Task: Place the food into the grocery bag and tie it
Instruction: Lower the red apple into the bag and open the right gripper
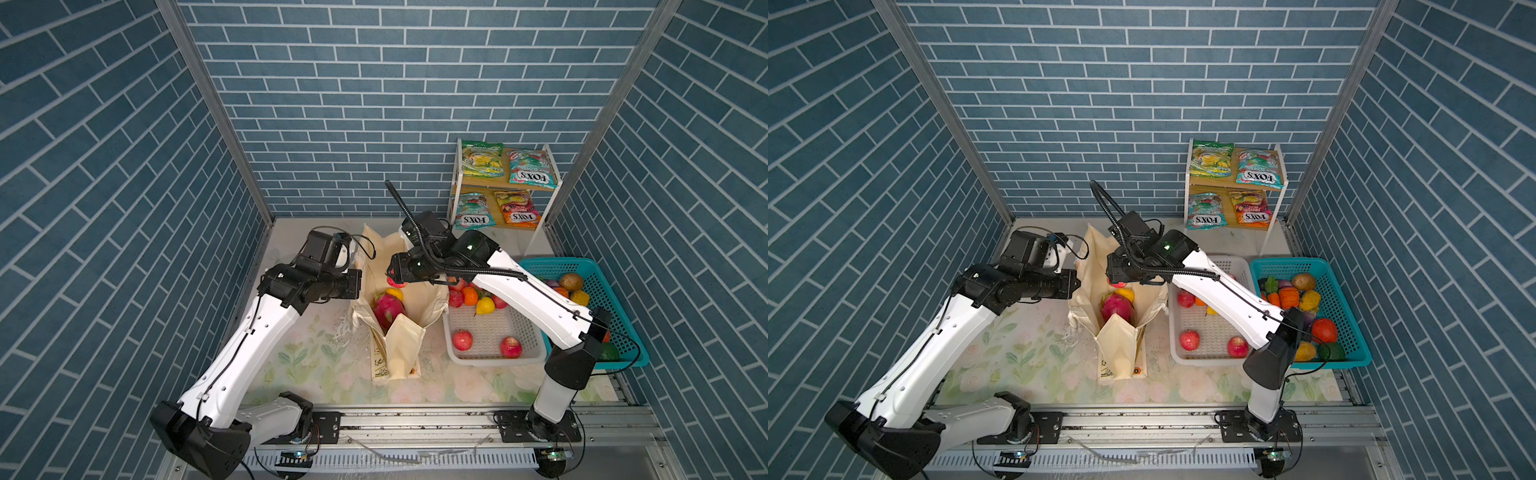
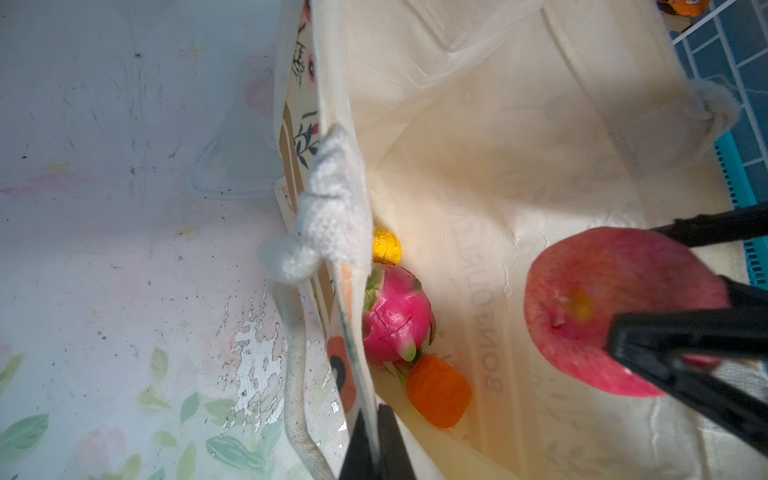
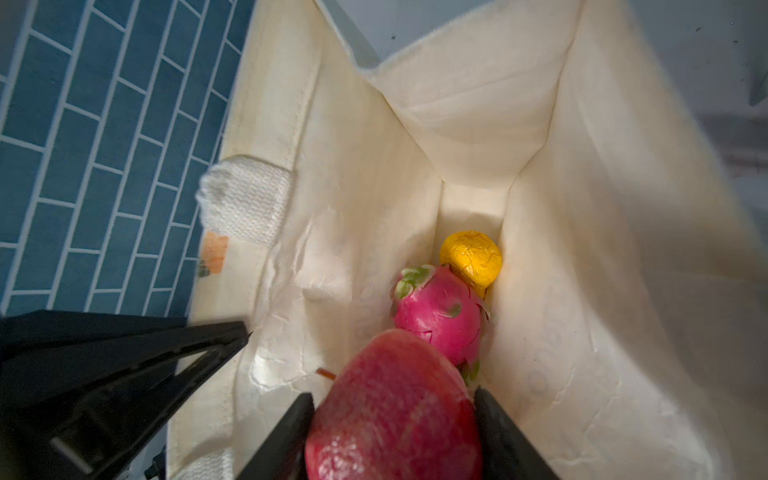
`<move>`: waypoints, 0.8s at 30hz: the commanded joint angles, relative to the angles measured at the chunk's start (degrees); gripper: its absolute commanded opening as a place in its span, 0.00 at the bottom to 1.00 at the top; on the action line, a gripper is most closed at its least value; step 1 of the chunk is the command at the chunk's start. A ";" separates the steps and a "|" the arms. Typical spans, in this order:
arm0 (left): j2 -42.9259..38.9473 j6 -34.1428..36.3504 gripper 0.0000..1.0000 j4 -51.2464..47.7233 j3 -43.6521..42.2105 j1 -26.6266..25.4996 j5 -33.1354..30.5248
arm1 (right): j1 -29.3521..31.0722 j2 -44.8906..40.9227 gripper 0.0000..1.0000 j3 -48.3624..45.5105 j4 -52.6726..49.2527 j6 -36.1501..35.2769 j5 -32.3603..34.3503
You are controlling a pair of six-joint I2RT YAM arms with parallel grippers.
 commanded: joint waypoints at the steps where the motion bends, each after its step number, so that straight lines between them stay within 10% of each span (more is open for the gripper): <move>1: 0.42 0.37 0.00 0.32 -0.38 -0.47 0.49 | 0.17 2.21 0.40 -0.86 0.02 -2.13 0.36; 24: -0.54 0.73 0.00 -0.38 0.02 -0.45 0.09 | 0.08 15.71 0.49 -1.18 -1.66 -3.87 3.71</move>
